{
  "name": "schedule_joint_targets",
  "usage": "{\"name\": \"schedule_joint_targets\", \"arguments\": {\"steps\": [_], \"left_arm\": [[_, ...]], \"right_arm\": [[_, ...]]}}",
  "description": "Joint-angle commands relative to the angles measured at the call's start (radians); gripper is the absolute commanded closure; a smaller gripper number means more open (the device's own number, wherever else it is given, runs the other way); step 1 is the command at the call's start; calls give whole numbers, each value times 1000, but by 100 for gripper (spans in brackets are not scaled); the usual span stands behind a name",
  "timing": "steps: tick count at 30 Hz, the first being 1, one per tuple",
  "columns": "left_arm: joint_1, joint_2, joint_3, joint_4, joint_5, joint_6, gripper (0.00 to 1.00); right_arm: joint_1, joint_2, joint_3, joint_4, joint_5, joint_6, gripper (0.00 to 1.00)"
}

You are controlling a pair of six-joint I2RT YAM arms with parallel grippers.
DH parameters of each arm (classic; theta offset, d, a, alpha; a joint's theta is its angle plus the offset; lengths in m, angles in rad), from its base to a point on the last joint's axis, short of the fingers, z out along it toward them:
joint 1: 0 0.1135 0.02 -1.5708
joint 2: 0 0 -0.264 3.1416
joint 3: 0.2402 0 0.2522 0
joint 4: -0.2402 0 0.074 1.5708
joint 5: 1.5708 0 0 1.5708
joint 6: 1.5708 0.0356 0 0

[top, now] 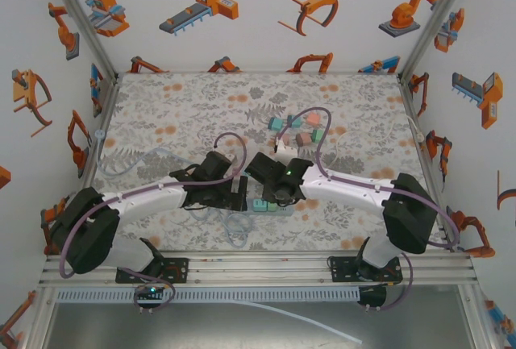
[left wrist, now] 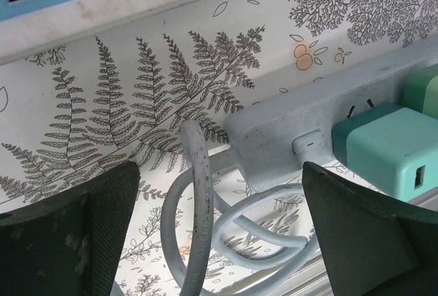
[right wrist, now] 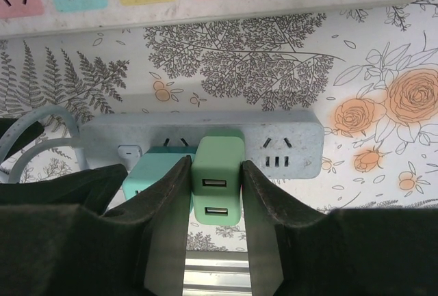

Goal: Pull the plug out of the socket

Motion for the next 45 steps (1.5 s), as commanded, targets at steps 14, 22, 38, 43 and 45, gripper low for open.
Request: {"name": "schedule_joint_targets", "arguments": {"steps": [14,22,38,43,45], "left_arm": [[-5,87,-39,-69,-35,-37,3],[-9,134,-48,-57,-50,-46,3],[-43,287,-102,62,-50,-67,3],[-45,283,-112,68,-53,-67,3],[-44,294,-120,83,-50,-74,3]], "right_arm": [[7,-61,14,-40,56,-14,93],[8,-5,22,31,-20,-37,93],[-50,-41,7,87,-80,-29,93],[-46,1,53,39,-29,-110,94],[-43,36,62,-1,28,-163,94]]}}
